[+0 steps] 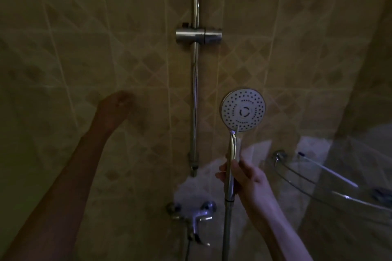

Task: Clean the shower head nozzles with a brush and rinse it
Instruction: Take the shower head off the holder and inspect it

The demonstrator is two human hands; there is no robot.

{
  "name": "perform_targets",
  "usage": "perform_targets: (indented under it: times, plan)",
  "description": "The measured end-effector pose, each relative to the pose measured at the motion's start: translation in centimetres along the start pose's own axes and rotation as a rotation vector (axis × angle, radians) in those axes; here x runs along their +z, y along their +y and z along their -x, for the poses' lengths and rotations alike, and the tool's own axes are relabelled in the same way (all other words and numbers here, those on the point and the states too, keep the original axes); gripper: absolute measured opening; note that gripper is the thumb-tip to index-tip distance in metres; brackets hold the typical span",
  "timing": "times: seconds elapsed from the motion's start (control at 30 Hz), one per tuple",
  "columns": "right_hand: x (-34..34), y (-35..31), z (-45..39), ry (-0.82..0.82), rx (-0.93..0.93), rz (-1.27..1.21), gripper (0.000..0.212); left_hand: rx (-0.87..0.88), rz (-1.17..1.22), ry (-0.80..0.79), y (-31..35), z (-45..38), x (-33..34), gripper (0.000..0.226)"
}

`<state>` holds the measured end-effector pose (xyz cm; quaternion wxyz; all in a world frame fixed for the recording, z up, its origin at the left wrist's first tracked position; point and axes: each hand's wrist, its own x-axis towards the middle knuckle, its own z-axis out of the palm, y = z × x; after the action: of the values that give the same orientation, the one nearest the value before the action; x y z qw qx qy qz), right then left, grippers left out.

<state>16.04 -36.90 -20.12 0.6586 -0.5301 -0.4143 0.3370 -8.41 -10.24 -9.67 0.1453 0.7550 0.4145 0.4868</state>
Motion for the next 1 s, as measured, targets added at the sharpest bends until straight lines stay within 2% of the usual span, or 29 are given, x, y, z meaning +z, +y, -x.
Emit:
perform_targets:
  times: [0.1, 0.27, 0.4, 0.53, 0.7, 0.8, 0.9, 1.0]
  plan:
    - [0.1, 1.2, 1.4, -0.027, 0.044, -0.004, 0.022, -0.202, 0.239, -0.105, -0.9, 7.1, 1.8, 0.016]
    - [0.1, 3.5, 3.4, -0.097, 0.122, 0.019, 0.023, -0.498, 0.653, -0.279, 0.4, 20.6, 5.1, 0.019]
    - [0.4, 5.1, 4.7, -0.112, 0.120, 0.023, 0.026, -0.653, 0.786, -0.398, 1.9, 28.1, 8.2, 0.027]
    - [0.7, 6.6, 5.6, -0.079, 0.142, -0.070, 0.028, -0.748, 0.798, -0.553, 3.4, 32.9, 11.0, 0.035]
    - [1.0, 8.3, 6.9, -0.087, 0.265, -0.211, 0.020, -0.816, 0.846, -0.648, 3.4, 36.5, 12.8, 0.034]
    - [1.0, 9.1, 7.5, -0.048, 0.323, -0.268, 0.026, -0.853, 0.806, -0.677, 2.9, 38.3, 13.4, 0.046]
    - [0.8, 10.0, 8.2, -0.025, 0.354, -0.235, 0.027, -0.831, 0.840, -0.678, 3.4, 39.2, 13.9, 0.035]
    - [0.6, 11.0, 8.8, -0.014, 0.395, -0.209, 0.027, -0.839, 0.848, -0.594, 4.3, 39.8, 14.5, 0.025]
